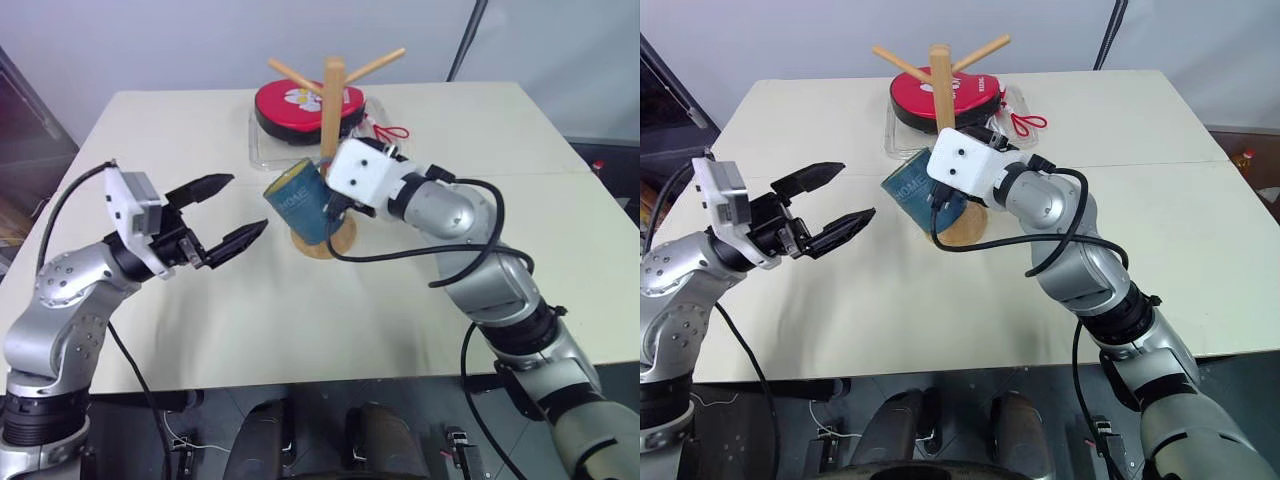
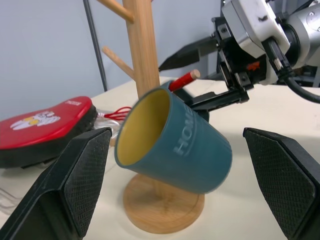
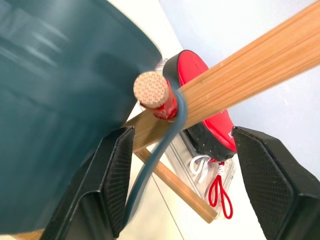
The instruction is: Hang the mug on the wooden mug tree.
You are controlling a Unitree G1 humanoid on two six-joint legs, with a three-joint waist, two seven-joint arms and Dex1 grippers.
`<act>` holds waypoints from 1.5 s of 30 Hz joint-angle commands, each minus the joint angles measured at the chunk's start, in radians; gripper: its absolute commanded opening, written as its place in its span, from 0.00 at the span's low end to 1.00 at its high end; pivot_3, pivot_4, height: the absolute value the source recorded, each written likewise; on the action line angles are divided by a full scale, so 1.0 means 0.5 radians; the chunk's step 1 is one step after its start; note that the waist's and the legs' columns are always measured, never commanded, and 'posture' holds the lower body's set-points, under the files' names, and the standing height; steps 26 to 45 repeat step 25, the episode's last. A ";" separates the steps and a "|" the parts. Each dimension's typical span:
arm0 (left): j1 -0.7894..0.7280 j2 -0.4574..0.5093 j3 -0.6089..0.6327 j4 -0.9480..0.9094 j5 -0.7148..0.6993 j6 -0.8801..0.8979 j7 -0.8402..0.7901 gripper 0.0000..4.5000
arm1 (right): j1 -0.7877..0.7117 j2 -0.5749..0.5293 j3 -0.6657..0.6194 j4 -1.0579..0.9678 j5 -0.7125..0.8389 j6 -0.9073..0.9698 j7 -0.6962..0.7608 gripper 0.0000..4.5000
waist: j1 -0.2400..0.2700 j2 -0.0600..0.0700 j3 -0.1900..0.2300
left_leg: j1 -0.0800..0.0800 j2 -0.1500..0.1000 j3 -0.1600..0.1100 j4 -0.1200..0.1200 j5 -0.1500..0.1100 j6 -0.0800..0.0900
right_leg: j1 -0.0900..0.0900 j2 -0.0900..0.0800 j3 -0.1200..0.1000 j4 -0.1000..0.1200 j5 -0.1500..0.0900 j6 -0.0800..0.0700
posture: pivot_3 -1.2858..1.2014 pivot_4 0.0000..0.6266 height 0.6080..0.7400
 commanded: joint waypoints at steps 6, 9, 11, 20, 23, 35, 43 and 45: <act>-0.003 -0.026 0.062 0.070 0.058 -0.029 0.083 1.00 | 0.265 -0.163 -0.596 -0.258 0.463 -0.438 0.226 0.64 | 0.010 -0.001 0.000 | 0.000 -0.001 -0.001 0.000 -0.001 0.001 | 0.002 0.000 0.000 -0.002 0.000 0.000 | 0.52 0.24 1.00; 0.052 -0.082 0.076 0.172 0.119 -0.064 0.154 1.00 | 0.542 -0.109 -0.944 -0.285 0.770 -0.403 0.285 0.64 | 0.010 -0.002 0.000 | 0.001 -0.001 -0.001 0.000 -0.001 0.002 | 0.005 0.000 -0.001 -0.003 0.000 0.000 | 0.52 0.24 1.00; 0.086 -0.126 0.069 0.258 0.241 -0.134 0.234 1.00 | 0.727 -0.089 -1.105 -0.231 0.930 -0.428 0.318 0.64 | 0.008 -0.003 0.000 | 0.002 -0.001 -0.002 -0.001 -0.001 0.002 | 0.005 -0.001 -0.001 -0.003 0.000 0.001 | 0.52 0.24 1.00; 0.299 -0.365 0.021 0.587 0.575 -0.352 0.491 1.00 | 1.227 0.208 -1.283 0.276 1.067 -0.896 0.047 0.64 | 0.007 -0.002 0.000 | 0.002 0.000 0.000 -0.001 -0.001 0.002 | 0.003 -0.001 0.000 -0.002 0.000 0.000 | 0.52 0.24 1.00; 0.332 -0.409 0.010 0.600 0.621 -0.358 0.527 1.00 | 1.258 0.243 -1.262 0.379 1.085 -0.990 -0.001 0.64 | 0.009 -0.003 0.000 | 0.002 0.000 0.000 -0.001 -0.001 0.002 | 0.003 -0.001 0.000 -0.002 0.000 0.000 | 0.52 0.24 1.00; 0.336 -0.427 0.020 0.613 0.621 -0.363 0.535 1.00 | 1.262 0.248 -1.246 0.435 1.097 -1.040 -0.015 0.64 | 0.009 -0.003 0.000 | 0.002 0.000 0.000 -0.001 -0.001 0.002 | 0.003 -0.001 0.000 -0.002 0.000 0.000 | 0.52 0.24 1.00; 0.336 -0.427 0.020 0.613 0.621 -0.363 0.535 1.00 | 1.262 0.248 -1.246 0.435 1.097 -1.040 -0.015 0.64 | 0.009 -0.003 0.000 | 0.002 0.000 0.000 -0.001 -0.001 0.002 | 0.003 -0.001 0.000 -0.002 0.000 0.000 | 0.52 0.24 1.00; 0.336 -0.427 0.020 0.613 0.621 -0.363 0.535 1.00 | 1.262 0.248 -1.246 0.435 1.097 -1.040 -0.015 0.64 | 0.009 -0.003 0.000 | 0.002 0.000 0.000 -0.001 -0.001 0.002 | 0.003 -0.001 0.000 -0.002 0.000 0.000 | 0.52 0.24 1.00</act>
